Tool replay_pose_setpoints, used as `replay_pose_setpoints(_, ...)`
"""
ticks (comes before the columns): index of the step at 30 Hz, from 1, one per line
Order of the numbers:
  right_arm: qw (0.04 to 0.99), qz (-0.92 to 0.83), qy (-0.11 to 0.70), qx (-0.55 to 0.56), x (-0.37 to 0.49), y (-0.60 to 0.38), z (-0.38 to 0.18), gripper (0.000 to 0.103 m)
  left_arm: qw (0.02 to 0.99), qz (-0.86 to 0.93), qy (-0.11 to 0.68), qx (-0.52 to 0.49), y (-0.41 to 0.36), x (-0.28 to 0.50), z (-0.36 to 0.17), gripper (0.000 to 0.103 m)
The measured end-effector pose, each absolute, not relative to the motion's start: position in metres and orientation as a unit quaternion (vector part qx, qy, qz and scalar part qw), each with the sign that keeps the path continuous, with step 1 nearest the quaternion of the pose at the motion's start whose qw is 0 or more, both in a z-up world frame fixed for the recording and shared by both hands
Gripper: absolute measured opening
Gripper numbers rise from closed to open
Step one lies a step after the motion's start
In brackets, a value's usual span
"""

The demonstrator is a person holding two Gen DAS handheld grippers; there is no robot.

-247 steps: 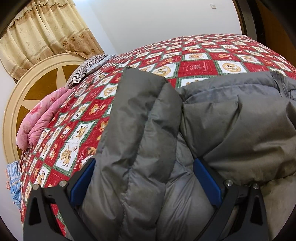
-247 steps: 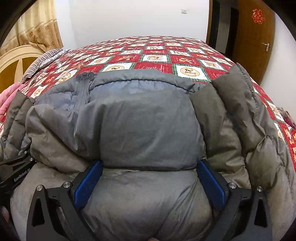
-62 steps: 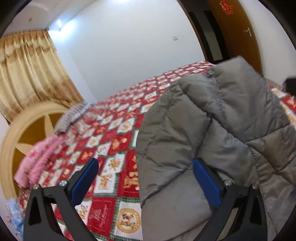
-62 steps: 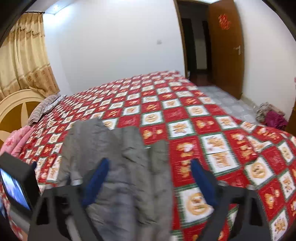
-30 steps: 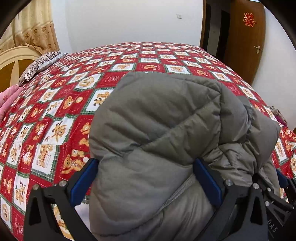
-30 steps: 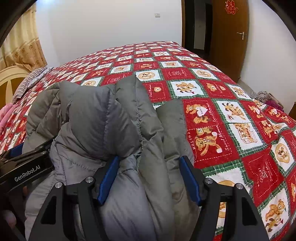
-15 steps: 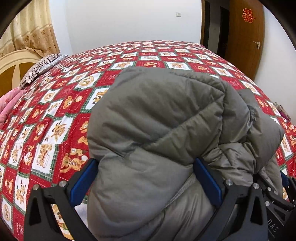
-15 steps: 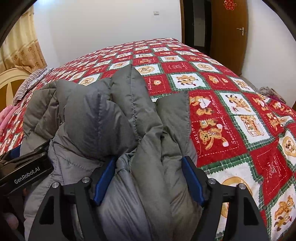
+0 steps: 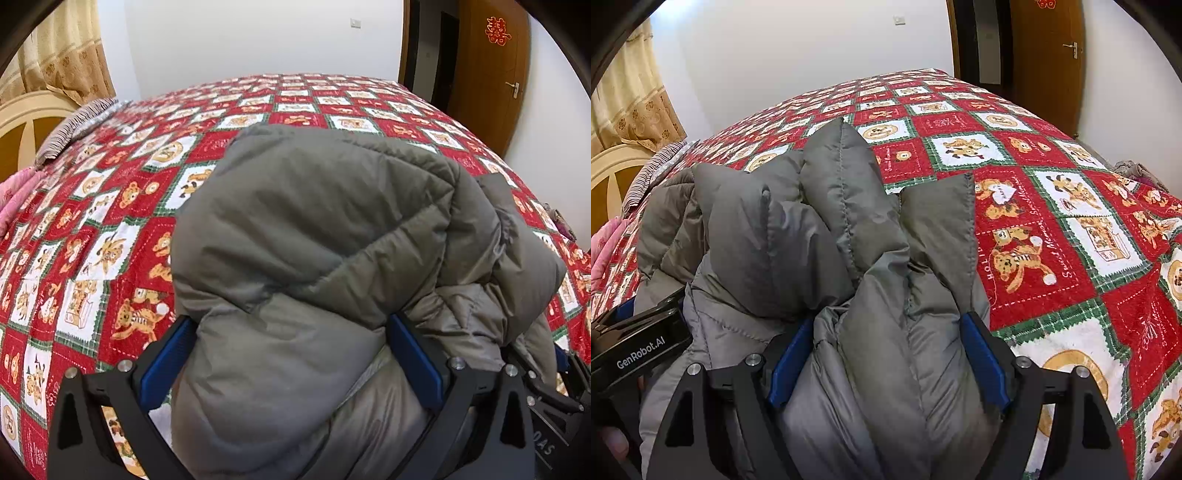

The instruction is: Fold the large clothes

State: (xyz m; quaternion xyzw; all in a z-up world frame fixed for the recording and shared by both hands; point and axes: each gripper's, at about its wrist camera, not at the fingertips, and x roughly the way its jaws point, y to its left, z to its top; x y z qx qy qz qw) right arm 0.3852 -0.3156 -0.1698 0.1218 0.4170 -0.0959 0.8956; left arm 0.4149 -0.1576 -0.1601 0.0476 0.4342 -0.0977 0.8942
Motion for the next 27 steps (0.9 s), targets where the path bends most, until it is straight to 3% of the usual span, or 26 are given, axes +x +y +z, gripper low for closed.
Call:
replay_pose_setpoints(7, 0.885, -0.079, 0.436, 0.143, 0.382, -0.330, -0.156, 0.081, 0.916, -0.091, 0.391, 0.019, -0.125, 0.385, -0.128, 0.103)
replay_pose_setpoints(11, 0.891, -0.118, 0.416, 0.138, 0.375, -0.328, -0.113, 0.081, 0.935, -0.045, 0.348, 0.045, -0.116, 0.379, -0.112, 0.103)
replay_pose_setpoints(16, 0.906, -0.086, 0.399, 0.113, 0.398, -0.288, -0.075, 0.081, 0.928, -0.037, 0.367, 0.059, -0.117, 0.382, -0.119, 0.103)
replay_pose_setpoints(22, 0.887, -0.074, 0.439, 0.120, 0.435, -0.275, -0.116, 0.081, 0.922, -0.055, 0.379, 0.065, -0.120, 0.379, -0.135, 0.103)
replay_pose_setpoints(27, 0.901, -0.074, 0.414, 0.107, 0.426, -0.280, -0.136, 0.082, 0.902, -0.088, 0.423, 0.017, -0.121, 0.397, -0.152, 0.103)
